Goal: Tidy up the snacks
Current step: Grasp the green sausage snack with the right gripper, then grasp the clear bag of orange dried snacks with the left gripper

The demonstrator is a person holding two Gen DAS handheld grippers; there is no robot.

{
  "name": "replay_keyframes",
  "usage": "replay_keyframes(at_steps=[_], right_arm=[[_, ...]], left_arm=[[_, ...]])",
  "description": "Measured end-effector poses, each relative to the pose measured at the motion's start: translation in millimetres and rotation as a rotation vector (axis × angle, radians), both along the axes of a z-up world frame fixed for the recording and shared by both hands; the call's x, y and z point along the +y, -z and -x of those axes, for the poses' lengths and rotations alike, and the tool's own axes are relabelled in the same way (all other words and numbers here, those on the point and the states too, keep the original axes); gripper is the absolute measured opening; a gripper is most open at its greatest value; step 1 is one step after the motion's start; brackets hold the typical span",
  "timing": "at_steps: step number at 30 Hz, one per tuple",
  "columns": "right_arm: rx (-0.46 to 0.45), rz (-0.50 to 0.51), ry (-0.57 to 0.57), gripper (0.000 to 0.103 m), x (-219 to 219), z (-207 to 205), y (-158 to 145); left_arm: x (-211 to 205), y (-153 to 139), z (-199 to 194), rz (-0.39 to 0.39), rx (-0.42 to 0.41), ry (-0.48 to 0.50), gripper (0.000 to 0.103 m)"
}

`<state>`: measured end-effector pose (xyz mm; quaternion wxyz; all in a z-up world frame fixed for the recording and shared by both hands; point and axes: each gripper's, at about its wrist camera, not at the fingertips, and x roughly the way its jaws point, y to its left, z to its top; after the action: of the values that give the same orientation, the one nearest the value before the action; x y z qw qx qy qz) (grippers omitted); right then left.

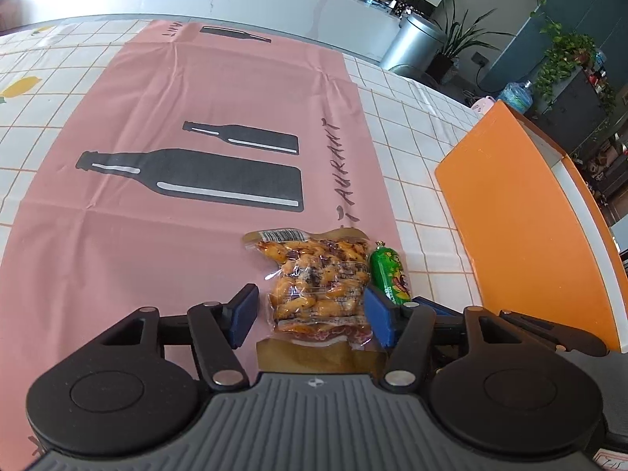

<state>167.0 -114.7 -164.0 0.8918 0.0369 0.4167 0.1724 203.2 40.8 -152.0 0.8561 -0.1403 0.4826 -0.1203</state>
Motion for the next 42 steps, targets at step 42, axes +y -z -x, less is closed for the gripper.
replay_keyframes(at_steps=[42], right_arm=[[0.017,-0.024,-0.008,0.021,-17.1,3.3,0.6]], left_arm=[[-41.4,-12.4,-12.0,0.007,-0.047,-0.014,0.03]])
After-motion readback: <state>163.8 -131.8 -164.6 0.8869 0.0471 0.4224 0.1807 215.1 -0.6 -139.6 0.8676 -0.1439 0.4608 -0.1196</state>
